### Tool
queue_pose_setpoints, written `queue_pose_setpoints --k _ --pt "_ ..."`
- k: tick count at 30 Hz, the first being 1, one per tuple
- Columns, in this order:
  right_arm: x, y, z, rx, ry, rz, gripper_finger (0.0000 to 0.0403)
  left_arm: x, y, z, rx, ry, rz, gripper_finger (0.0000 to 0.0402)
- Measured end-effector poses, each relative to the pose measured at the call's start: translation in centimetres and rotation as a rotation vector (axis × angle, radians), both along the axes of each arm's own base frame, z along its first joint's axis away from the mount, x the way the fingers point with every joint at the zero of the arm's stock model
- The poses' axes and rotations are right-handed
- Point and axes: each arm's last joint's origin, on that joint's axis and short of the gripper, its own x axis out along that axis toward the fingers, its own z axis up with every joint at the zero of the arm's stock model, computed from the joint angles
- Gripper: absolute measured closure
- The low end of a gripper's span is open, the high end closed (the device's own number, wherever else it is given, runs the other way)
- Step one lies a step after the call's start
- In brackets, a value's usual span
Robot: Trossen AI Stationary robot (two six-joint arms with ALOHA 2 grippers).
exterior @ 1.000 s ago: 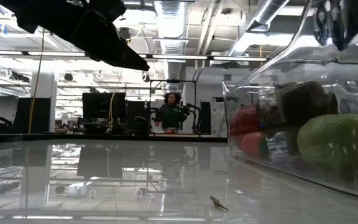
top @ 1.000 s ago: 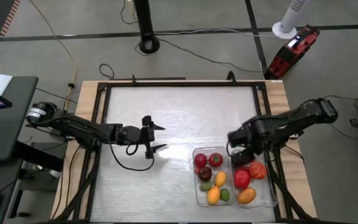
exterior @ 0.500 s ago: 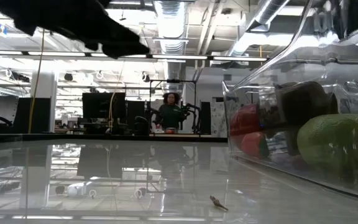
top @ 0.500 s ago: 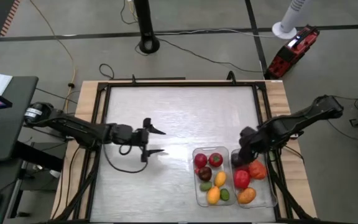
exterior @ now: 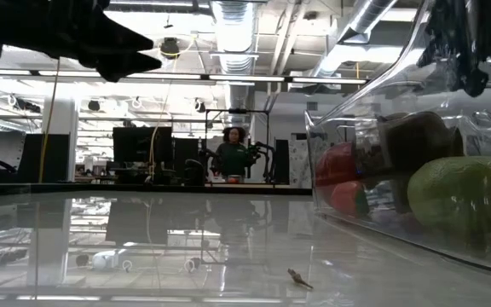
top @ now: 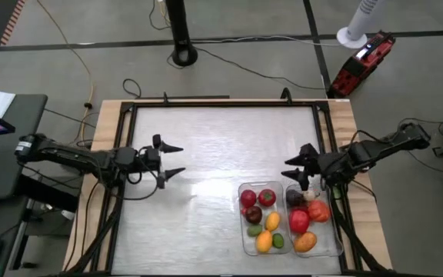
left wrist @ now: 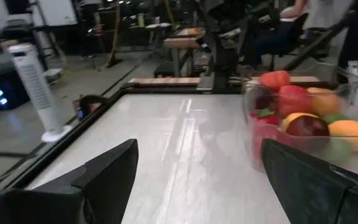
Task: Sort produce into baskets
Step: Return to Home Position
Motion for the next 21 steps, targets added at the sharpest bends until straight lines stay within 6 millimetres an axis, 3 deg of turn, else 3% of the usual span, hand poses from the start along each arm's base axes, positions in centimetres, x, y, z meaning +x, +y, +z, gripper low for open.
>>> queue_pose_setpoints --k 6,14,21 --pt "-2.1 -1.1 -0.7 -0.135 -0.213 0.039 0.0112 -1.0 0.1 0.0 -0.079 0.024 0.023 0.0076" --pt "-4.8 -2.2 -0.2 -0.319 -0.414 0.022 0.0112 -1.8 0.4 -1.0 -0.107 -0.005 0.095 0.0076" --pt "-5.7 -2.6 -1.0 -0.470 -0.575 -0.009 0.0112 -2.6 0.5 -1.8 -0.117 -0.059 0.114 0.0076"
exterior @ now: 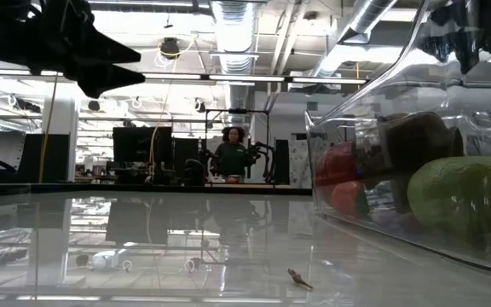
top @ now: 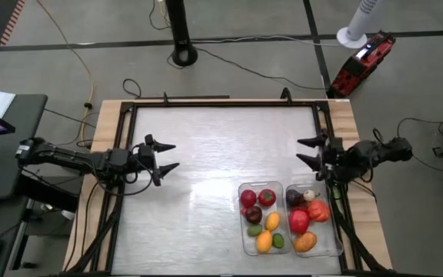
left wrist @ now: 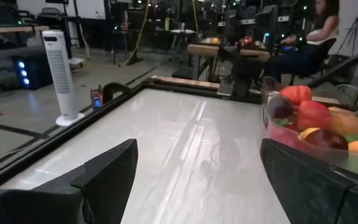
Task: Sort produce into baskets
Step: Return to Home Position
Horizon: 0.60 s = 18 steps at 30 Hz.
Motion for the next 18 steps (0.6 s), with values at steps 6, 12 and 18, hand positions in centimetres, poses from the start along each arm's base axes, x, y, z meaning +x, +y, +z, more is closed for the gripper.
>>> queue_pose_setpoints --k 6,12,18 --pt "0.6 0.1 -1.1 -0.031 0.005 -0.023 0.0113 -0.8 0.1 -0.5 0.016 0.049 0.010 0.0076" --pt "1.3 0.4 -2.6 -0.014 -0.004 -0.015 0.0113 -1.6 0.2 -3.2 -0.038 0.061 0.009 0.0076" --pt "1.9 0.7 -4.5 0.036 0.013 0.032 0.0113 -2.1 0.2 -4.1 -0.041 0.037 -0.020 0.0076"
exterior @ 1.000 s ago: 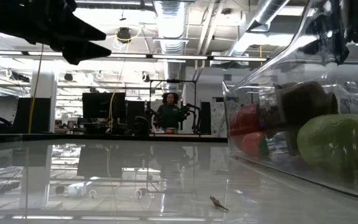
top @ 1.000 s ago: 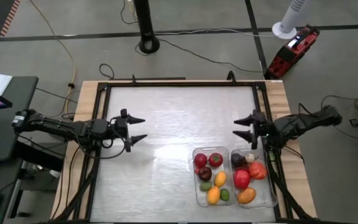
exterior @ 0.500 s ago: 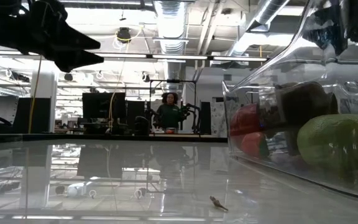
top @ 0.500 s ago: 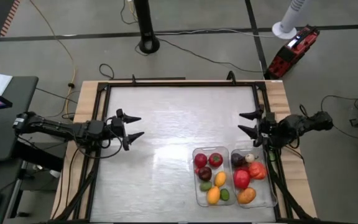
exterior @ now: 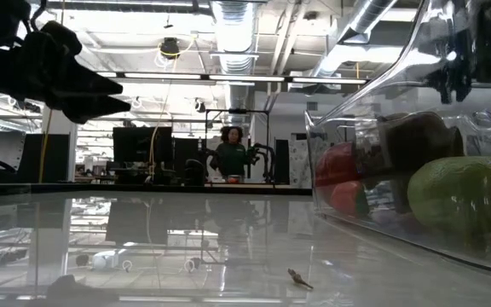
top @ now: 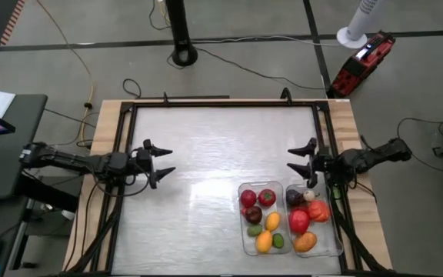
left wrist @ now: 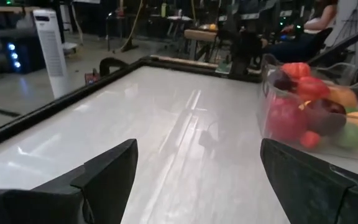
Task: Sort produce into baskets
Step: Return to Home Position
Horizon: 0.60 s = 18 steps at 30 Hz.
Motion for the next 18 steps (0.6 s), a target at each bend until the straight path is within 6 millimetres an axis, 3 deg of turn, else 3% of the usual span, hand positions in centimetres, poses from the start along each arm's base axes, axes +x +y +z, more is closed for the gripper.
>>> queue_pose_setpoints --k 5,12,18 --pt "0.0 0.3 -0.3 -0.033 0.023 0.041 0.0113 -0.3 -0.1 0.4 0.060 -0.023 -0.033 0.0076" --pt "-1.1 0.1 2.4 -0.106 0.036 -0.002 0.0113 -1.3 0.0 0.6 0.089 -0.045 -0.029 0.0076" --pt "-0.6 0.2 0.8 -0.071 0.061 -0.030 0.0113 -1.8 -0.1 1.0 0.083 -0.102 -0.079 0.0076"
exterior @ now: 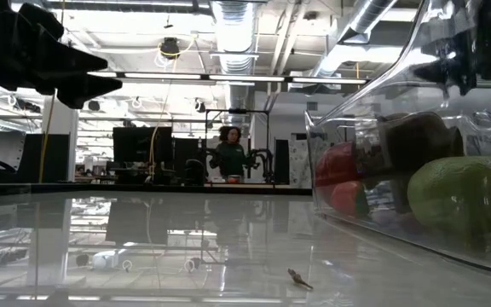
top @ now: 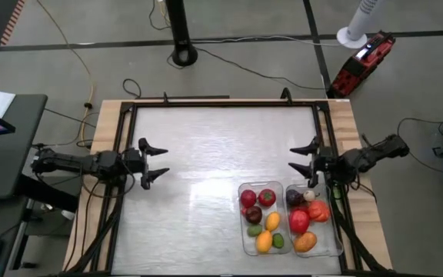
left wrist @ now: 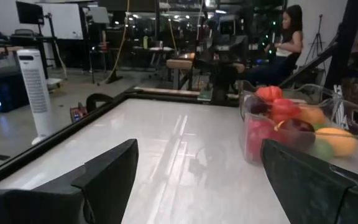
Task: Sort produce into baskets
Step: Return to Home Position
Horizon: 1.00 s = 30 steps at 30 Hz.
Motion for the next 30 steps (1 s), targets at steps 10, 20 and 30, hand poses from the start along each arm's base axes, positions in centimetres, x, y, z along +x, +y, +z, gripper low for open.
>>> queue_pose_setpoints --k 10,20,30 --pt "0.9 0.4 -2.7 0.118 -0.069 0.021 0.0113 0.0 -0.2 0.0 -0.078 -0.019 -0.031 0.0076" --pt "1.0 0.4 -2.8 0.304 -0.103 0.019 0.0112 0.0 -0.2 0.0 -0.168 -0.034 -0.012 0.0076" --pt "1.0 0.4 -2.8 0.308 -0.102 0.019 0.0112 0.0 -0.2 0.0 -0.138 -0.028 -0.011 0.0076"
